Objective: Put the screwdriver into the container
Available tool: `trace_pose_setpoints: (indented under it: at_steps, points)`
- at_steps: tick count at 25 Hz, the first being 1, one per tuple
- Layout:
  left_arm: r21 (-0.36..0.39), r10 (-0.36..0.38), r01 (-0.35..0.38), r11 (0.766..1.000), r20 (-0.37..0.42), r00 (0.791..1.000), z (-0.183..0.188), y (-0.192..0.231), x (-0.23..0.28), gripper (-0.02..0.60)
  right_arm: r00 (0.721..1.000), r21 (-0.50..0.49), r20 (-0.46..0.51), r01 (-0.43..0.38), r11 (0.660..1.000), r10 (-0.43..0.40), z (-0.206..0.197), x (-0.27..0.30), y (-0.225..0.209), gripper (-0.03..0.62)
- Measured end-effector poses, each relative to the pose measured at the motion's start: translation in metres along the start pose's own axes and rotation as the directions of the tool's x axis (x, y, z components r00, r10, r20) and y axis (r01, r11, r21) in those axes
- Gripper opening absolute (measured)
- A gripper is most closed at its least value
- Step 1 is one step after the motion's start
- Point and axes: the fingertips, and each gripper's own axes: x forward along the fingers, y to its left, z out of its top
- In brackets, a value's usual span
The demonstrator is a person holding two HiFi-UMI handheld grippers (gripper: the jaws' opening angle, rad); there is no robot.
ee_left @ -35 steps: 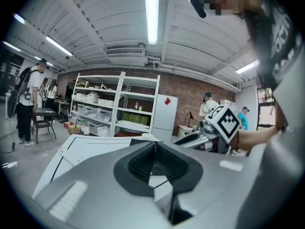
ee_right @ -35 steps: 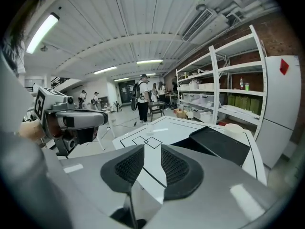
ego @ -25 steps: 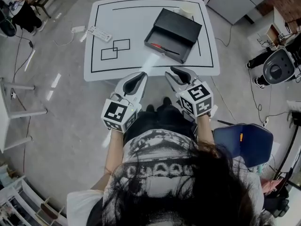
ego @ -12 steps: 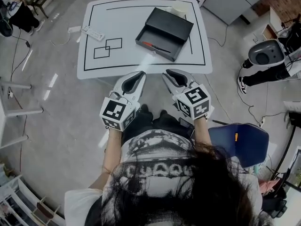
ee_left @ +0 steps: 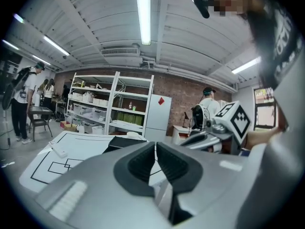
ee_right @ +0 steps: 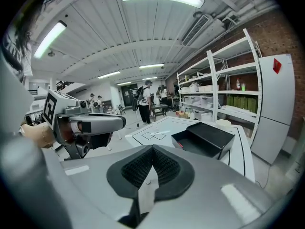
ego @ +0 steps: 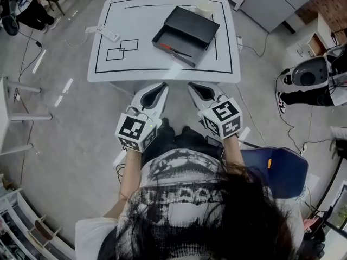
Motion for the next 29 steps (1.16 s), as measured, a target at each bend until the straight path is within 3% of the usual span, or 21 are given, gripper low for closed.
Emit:
trace_pose_setpoints:
  at_steps: [15,22,29]
  points:
    - [-0.013,0.115,-0.114,0.993,0.022,0.993,-0.013,-0.045,0.006,0.0,0.995,-0.089,-0.008,-0.097,0.991,0.097,-0.025,-0.036,-0.01,-0.003]
    - [-0.052,0.128,-0.126,0.991,0.053,0.99,-0.011,-0.059,0.007,0.0,0.994,-0.11,-0.012,-0.111,0.988,0.111,-0.032,-0.05,-0.014,-0.003]
    - [-0.041,0.143,-0.141,0.989,0.046,0.989,-0.016,-0.07,0.008,0.0,0.993,-0.113,-0.009,-0.122,0.986,0.122,-0.041,-0.059,-0.016,-0.003]
